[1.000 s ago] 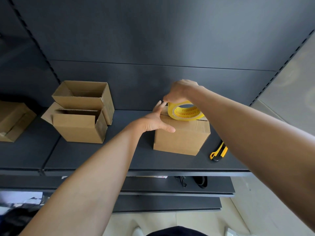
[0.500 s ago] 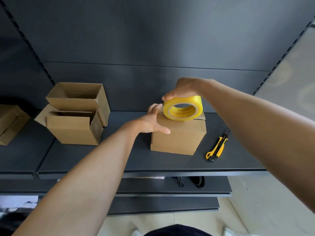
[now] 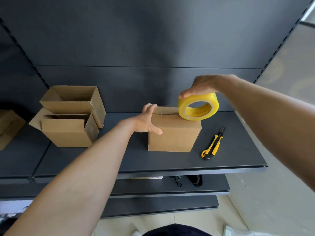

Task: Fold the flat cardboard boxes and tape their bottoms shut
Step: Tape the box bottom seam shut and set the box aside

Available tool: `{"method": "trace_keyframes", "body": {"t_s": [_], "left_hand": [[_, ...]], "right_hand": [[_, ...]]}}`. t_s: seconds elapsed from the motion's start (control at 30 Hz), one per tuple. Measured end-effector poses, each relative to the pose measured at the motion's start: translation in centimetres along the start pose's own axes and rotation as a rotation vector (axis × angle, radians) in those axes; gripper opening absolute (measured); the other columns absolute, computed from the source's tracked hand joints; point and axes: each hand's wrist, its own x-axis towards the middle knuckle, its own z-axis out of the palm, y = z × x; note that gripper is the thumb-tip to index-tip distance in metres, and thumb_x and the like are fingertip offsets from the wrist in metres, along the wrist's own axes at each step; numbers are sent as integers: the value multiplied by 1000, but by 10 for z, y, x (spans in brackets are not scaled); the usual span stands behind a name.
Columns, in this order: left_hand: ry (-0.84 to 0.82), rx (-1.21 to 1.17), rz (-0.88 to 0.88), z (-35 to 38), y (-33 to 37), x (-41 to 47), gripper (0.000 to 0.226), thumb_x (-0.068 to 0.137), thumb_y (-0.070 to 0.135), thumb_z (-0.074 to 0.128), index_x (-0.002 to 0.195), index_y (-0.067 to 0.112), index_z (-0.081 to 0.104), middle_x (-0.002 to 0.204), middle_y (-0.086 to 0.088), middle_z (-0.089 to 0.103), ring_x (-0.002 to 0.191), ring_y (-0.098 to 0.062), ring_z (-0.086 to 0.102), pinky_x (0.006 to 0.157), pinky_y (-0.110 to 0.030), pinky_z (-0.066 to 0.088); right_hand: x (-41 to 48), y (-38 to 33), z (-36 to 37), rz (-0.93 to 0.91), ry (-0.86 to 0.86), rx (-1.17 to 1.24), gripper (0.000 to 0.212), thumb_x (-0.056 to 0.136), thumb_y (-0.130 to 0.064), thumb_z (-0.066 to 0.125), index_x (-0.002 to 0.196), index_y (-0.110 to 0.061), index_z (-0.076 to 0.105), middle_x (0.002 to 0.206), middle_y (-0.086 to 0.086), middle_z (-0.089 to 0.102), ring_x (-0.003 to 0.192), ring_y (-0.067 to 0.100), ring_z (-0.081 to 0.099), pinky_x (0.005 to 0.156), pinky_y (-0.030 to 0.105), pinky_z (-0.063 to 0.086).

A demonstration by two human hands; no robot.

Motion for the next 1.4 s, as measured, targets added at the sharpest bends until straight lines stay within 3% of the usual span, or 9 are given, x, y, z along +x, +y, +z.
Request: {"method": "trace_keyframes", "body": {"t_s": [0.17,0.3,0.47,0.7,0.87,1.1,1.23,1.3,1.4], "left_hand": [[-13,1,-6,3,4,0,113,75,36,77,151,30,-6,151,21,-12,143,-16,14,106,-31,28],[-9,-20,-17,6,5,-1,111,78,35,74,151,30,-10,150,22,-14,143,-14,13,100,-27,27],[2,-77,-33,11,6,-1,110,80,34,72,150,31,-13,151,22,-17,144,-12,9,101,-27,23],[15,-109,-4,16,5,-1,110,82,36,71,150,26,-15,151,21,-18,144,-10,3,102,-24,17],[40,-107,-6,21,8,-2,109,84,36,69,150,21,-16,151,17,-18,144,-9,2,104,-21,14],[54,-252,-45,25,13,-2,106,81,41,70,151,31,-10,153,20,-23,146,-9,0,114,-34,15],[103,-538,-63,30,19,3,78,91,62,42,151,34,0,156,16,-22,146,-10,-3,118,-44,9],[192,-599,-43,35,21,5,58,100,52,26,150,27,10,158,10,-13,147,-11,-1,116,-38,8],[267,-605,-20,41,18,6,41,104,40,20,142,26,22,156,3,13,144,-14,16,107,-28,16]], "right_hand": [[0,4,2,4,-10,-1,77,40,-95,46,69,-24,45,76,-5,49,91,30,56,91,48,47],[4,7,8,-9,7,28,76,52,-93,45,79,-22,50,89,0,54,97,31,56,91,46,47],[6,23,10,-27,6,143,59,74,-73,53,105,-23,58,110,5,59,100,29,56,92,41,45],[4,6,7,-25,20,44,56,60,-78,57,74,-24,51,85,-1,56,92,30,59,89,45,48],[2,-6,6,-42,39,-73,56,70,-72,61,97,-24,51,103,1,55,98,30,56,86,41,48],[3,-9,5,-51,22,-64,52,70,-69,64,93,-23,54,99,1,58,95,28,58,84,41,49],[7,-6,5,-41,16,-53,54,68,-70,65,95,-24,56,99,1,59,94,28,59,86,42,50],[8,-4,4,-42,13,-53,54,68,-69,65,95,-23,56,98,1,59,94,28,59,87,43,51],[10,-3,2,-46,8,-55,53,67,-69,66,92,-24,55,97,1,59,93,29,59,85,41,51]]}}
